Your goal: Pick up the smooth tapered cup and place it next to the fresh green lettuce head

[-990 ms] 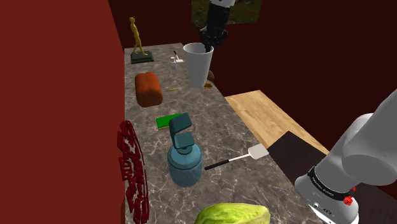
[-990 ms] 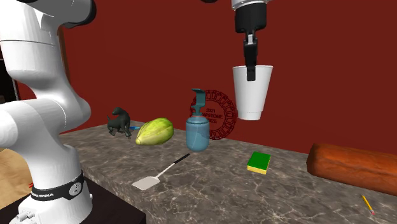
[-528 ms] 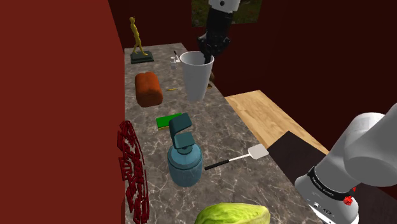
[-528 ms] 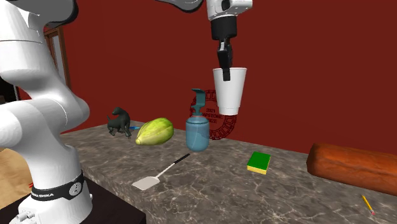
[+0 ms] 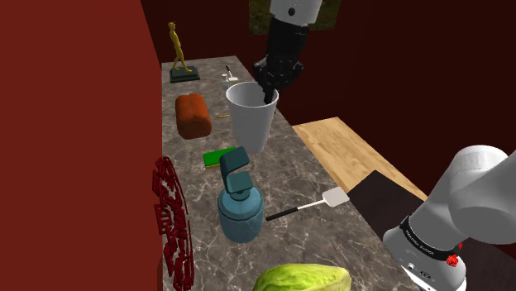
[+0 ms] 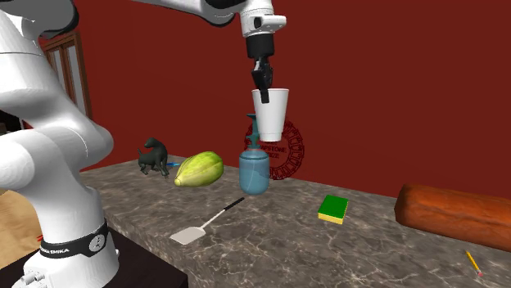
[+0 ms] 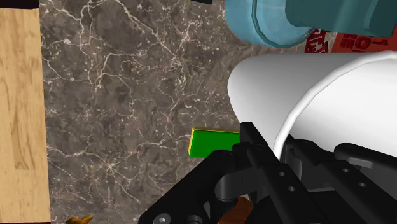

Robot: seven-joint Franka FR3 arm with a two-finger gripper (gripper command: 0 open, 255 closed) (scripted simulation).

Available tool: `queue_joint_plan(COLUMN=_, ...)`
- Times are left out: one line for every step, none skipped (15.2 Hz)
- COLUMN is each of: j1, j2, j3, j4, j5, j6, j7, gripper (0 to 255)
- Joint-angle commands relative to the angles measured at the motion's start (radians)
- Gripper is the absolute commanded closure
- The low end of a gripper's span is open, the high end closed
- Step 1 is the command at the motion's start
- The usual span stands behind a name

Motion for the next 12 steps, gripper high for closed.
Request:
queue_joint_plan(j1=0.016, j2=-0.034, j3=0.026, j4=-0.030, j5=0.010, j6=0.004, j7=0.039, gripper=255)
queue_joint_plan(j1=0.025, j2=-0.046, j3=0.041, j4=-0.040, j5=0.015, j6=0.004, j7=0.061, gripper=255)
queue_joint_plan(j1=0.034, j2=-0.058, j3=0.056, j4=-0.049, j5=0.020, j6=0.004, j7=0.082, gripper=255)
queue_joint_plan(j1=0.042, j2=-0.069, j3=0.072, j4=-0.057, j5=0.025, j6=0.004, j7=0.104, gripper=255)
queue_joint_plan(j1=0.050, j2=-0.079, j3=0.088, j4=-0.063, j5=0.031, j6=0.004, j7=0.126, gripper=255)
queue_joint_plan(j1=0.058, j2=-0.088, j3=0.104, j4=-0.068, j5=0.036, j6=0.004, j7=0.148, gripper=255)
queue_joint_plan(j1=0.067, j2=-0.097, j3=0.120, j4=-0.072, j5=0.041, j6=0.004, j7=0.171, gripper=255)
queue_joint_plan(j1=0.075, j2=-0.104, j3=0.137, j4=-0.075, j5=0.047, j6=0.003, j7=0.193, gripper=255)
queue_joint_plan(j1=0.083, j2=-0.110, j3=0.154, j4=-0.077, j5=0.052, j6=0.003, j7=0.216, gripper=255)
queue_joint_plan(j1=0.090, j2=-0.115, j3=0.171, j4=-0.078, j5=0.057, j6=0.003, j7=0.239, gripper=255)
queue_joint_plan(j1=0.098, j2=-0.119, j3=0.189, j4=-0.078, j5=0.061, j6=0.003, j7=0.263, gripper=255)
queue_joint_plan(j1=0.105, j2=-0.122, j3=0.206, j4=-0.077, j5=0.066, j6=0.003, j7=0.286, gripper=255)
